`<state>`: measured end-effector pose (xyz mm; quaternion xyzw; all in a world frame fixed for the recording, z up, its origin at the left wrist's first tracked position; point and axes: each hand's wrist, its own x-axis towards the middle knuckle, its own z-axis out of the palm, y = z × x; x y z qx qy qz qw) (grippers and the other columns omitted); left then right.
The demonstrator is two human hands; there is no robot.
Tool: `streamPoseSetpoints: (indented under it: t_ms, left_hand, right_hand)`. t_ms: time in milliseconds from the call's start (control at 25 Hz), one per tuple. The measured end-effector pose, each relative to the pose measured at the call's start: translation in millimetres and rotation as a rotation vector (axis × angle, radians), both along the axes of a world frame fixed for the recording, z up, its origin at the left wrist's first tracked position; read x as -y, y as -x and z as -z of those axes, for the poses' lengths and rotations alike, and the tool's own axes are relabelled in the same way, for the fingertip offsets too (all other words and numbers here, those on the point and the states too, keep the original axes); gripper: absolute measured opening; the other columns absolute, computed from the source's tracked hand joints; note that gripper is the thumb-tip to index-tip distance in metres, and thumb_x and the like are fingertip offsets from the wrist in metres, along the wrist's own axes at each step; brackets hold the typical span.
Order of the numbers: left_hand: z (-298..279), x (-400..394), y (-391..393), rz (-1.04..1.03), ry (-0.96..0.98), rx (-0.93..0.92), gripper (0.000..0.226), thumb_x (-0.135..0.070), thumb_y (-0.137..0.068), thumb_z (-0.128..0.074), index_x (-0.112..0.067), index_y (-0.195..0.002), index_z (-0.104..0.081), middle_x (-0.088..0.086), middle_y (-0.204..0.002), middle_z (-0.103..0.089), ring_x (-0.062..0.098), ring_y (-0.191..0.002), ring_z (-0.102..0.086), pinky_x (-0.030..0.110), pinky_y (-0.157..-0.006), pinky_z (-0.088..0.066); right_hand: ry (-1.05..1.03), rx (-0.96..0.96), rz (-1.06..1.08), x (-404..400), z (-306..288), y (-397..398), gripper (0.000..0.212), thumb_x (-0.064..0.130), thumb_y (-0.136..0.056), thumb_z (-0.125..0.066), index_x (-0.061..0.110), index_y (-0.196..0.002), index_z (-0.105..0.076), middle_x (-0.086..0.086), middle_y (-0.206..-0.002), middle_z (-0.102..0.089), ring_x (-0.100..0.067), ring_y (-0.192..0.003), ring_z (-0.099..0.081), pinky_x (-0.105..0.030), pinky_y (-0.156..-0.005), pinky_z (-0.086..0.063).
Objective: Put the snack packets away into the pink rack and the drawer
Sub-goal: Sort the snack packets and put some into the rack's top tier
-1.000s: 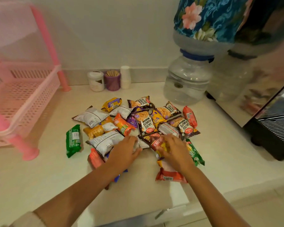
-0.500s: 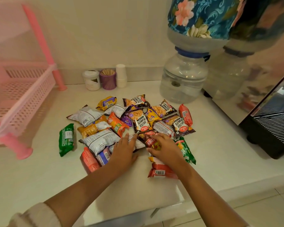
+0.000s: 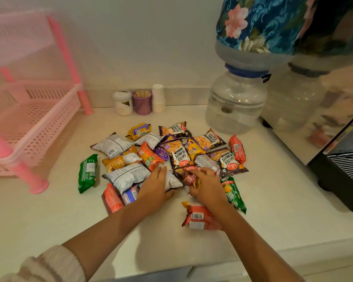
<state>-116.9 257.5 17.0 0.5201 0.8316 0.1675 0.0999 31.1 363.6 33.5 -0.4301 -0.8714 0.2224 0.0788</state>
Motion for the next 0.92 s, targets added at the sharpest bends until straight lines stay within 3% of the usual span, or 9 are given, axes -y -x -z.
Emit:
streamPoseSetpoints:
  t_ms: [200, 360, 480, 600, 760, 840, 920]
  left_hand:
    - [-1, -3, 2, 0.028, 0.062, -0.078, 0.089, -0.048, -0.084, -0.057, -0.012, -0.147, -0.005, 0.012, -0.153, -0.021, 0.028, -0.137, -0.027, 0.039, -0.109, -0.029]
    - [-12, -13, 8, -0.044, -0.009, 0.079, 0.084, -0.037, -0.088, -0.058, -0.012, -0.147, -0.004, 0.014, -0.149, -0.03, 0.029, -0.134, -0.032, 0.038, -0.105, -0.032]
    - [-21, -13, 9, -0.084, -0.126, 0.189, 0.074, -0.032, -0.09, -0.056, -0.014, -0.147, -0.012, 0.012, -0.148, -0.033, 0.027, -0.134, -0.032, 0.037, -0.106, -0.031]
    - [-30, 1, 12, -0.084, -0.233, 0.207, 0.065, -0.032, -0.092, -0.053, -0.017, -0.145, -0.019, 0.007, -0.148, -0.035, 0.023, -0.135, -0.033, 0.033, -0.106, -0.029]
    - [-65, 20, 22, -0.037, -0.419, 0.222, 0.057, -0.033, -0.093, -0.049, -0.02, -0.143, -0.026, 0.001, -0.148, -0.036, 0.017, -0.135, -0.032, 0.033, -0.111, -0.027]
    - [-94, 27, 31, -0.035, -0.522, 0.183, 0.054, -0.032, -0.093, -0.049, -0.02, -0.142, -0.029, 0.001, -0.146, -0.038, 0.015, -0.134, -0.033, 0.033, -0.111, -0.028]
    - [-127, 33, 46, -0.031, -0.593, 0.074, 0.05, -0.031, -0.094, -0.048, -0.018, -0.14, -0.034, 0.006, -0.137, -0.046, 0.019, -0.126, -0.041, 0.028, -0.105, -0.031]
  right_hand:
    - [0.081, -0.171, 0.014, -7, -2, -2, 0.058, 0.02, -0.076, -0.068, 0.034, -0.129, -0.051, -0.006, -0.133, -0.044, -0.028, -0.116, -0.047, -0.036, -0.094, -0.046]
    - [0.357, -0.455, 0.081, -16, -13, -8, 0.049, 0.008, -0.078, -0.065, 0.033, -0.119, -0.058, -0.002, -0.119, -0.056, -0.009, -0.092, -0.057, -0.019, -0.077, -0.048]
    - [0.618, -0.585, 0.183, -19, -18, -8, 0.042, 0.006, -0.087, -0.056, 0.034, -0.119, -0.056, -0.005, -0.126, -0.058, -0.017, -0.102, -0.058, -0.036, -0.09, -0.051]
    - [0.844, -0.636, 0.269, -15, -31, -4, 0.038, 0.015, -0.091, -0.055, 0.032, -0.125, -0.053, -0.004, -0.124, -0.059, -0.024, -0.105, -0.059, -0.042, -0.077, -0.054]
    - [0.845, -0.716, 0.174, -12, -67, 16, 0.035, 0.017, -0.091, -0.055, 0.033, -0.123, -0.054, -0.002, -0.114, -0.063, -0.018, -0.09, -0.066, -0.034, -0.061, -0.054]
    - [0.82, -0.757, 0.085, -7, -94, 35, 0.033, 0.016, -0.088, -0.059, 0.037, -0.113, -0.06, -0.001, -0.106, -0.065, -0.01, -0.075, -0.068, -0.028, -0.053, -0.052]
    - [0.788, -0.772, 0.002, -3, -124, 57, 0.033, 0.015, -0.085, -0.063, 0.046, -0.097, -0.065, 0.005, -0.098, -0.069, -0.009, -0.075, -0.069, -0.026, -0.051, -0.052]
